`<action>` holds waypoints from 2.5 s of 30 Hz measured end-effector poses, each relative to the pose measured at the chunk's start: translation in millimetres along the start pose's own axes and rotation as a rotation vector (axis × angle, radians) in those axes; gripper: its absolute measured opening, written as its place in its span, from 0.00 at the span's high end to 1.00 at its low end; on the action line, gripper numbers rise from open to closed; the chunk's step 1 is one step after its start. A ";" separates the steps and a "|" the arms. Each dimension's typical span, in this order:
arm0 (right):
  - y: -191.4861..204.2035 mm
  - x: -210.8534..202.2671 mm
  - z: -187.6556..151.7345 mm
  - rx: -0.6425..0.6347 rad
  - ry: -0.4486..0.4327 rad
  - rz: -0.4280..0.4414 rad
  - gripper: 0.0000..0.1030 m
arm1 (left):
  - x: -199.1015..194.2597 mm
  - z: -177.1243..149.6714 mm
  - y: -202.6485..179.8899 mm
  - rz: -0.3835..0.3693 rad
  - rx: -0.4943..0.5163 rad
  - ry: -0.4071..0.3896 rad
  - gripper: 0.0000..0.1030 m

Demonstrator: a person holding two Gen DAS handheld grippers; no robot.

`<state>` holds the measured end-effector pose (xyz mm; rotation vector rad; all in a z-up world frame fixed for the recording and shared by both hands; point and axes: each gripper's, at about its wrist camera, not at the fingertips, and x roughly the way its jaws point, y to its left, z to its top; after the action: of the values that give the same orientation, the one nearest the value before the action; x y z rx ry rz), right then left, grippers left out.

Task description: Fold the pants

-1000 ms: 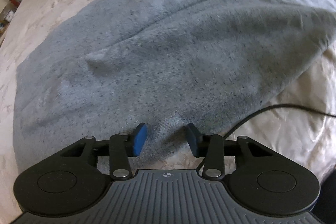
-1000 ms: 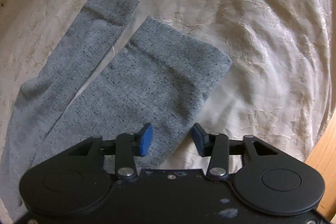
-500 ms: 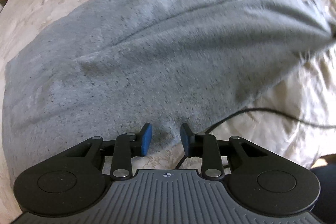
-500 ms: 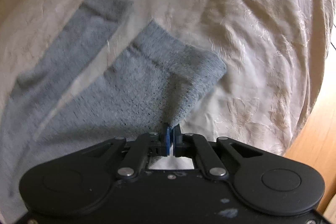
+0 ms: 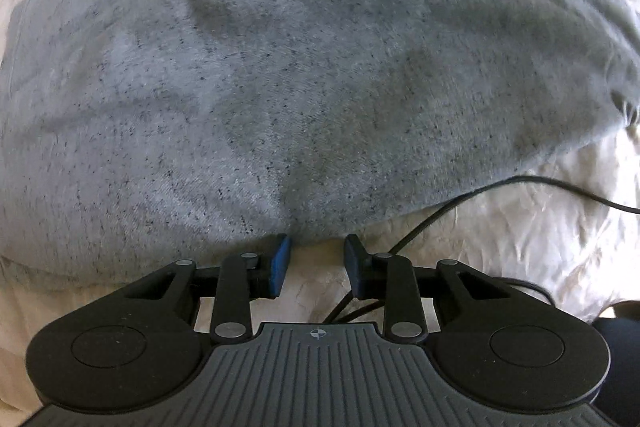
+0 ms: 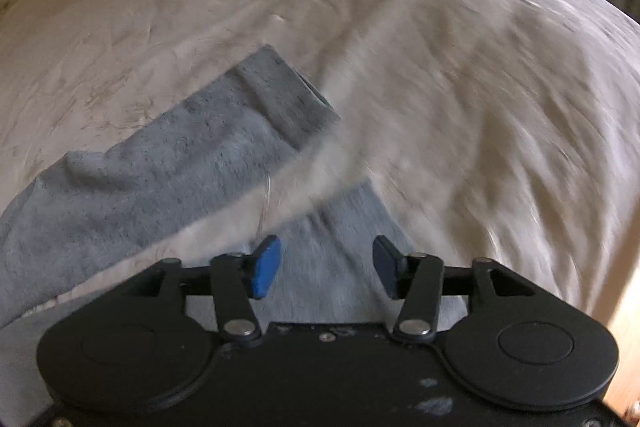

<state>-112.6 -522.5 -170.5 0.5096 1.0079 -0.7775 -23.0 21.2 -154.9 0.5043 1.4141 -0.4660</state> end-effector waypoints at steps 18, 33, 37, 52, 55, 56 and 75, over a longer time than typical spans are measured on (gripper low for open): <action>-19.6 68.6 48.6 -0.065 0.053 -0.039 0.99 | -50.3 60.0 7.5 -0.052 -0.132 -0.126 0.71; 50.5 55.0 93.3 -0.026 0.039 0.168 0.59 | -55.3 113.4 10.3 -0.061 -0.175 -0.185 0.71; 94.5 63.4 118.4 0.004 0.066 0.175 0.48 | -63.8 124.9 19.0 -0.059 -0.208 -0.216 0.71; 158.4 190.2 170.8 0.140 0.231 -0.140 0.74 | -46.6 151.2 49.2 -0.064 -0.291 -0.183 0.71; 151.1 185.3 169.2 0.145 0.239 -0.106 0.98 | -46.0 159.3 53.8 -0.077 -0.292 -0.185 0.71; 145.8 178.5 169.6 0.157 0.223 -0.086 0.98 | -46.3 162.4 55.3 -0.080 -0.292 -0.187 0.71; 57.6 100.2 88.3 0.320 0.191 0.031 0.98 | -41.9 264.5 96.7 -0.242 -0.505 -0.206 0.59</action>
<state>11.7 -581.5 -217.7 0.8872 1.0535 -0.8797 242.1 -55.7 -85.1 -0.1213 1.3349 -0.3245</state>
